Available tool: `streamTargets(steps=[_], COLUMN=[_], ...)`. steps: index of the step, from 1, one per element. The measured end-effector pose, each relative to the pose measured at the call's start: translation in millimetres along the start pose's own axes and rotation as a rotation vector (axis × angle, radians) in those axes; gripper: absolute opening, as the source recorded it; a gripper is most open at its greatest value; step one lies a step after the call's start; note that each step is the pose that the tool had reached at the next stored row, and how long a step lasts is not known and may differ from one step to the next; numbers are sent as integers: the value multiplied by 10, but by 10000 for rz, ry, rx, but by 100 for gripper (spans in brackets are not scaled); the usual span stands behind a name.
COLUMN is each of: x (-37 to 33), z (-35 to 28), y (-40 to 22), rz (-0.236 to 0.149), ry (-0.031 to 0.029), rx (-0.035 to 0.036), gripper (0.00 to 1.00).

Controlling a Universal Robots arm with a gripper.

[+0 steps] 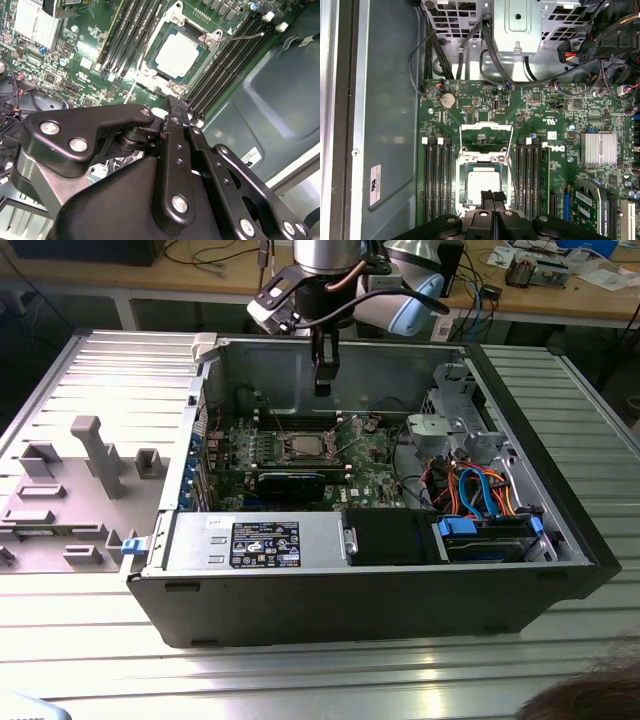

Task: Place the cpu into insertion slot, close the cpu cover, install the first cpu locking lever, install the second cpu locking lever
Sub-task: 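Close the cpu cover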

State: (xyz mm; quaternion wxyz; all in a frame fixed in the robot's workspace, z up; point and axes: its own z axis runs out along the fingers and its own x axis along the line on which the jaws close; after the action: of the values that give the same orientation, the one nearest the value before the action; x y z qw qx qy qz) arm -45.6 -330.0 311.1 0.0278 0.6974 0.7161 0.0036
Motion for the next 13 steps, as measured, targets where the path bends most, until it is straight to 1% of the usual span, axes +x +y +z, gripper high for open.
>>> streamTargets(steps=[4,13], x=[-1,-2], z=[1,3], y=[27,62], rz=[-1,0], ry=[0,0], rx=[0,0], gripper=[11,11])
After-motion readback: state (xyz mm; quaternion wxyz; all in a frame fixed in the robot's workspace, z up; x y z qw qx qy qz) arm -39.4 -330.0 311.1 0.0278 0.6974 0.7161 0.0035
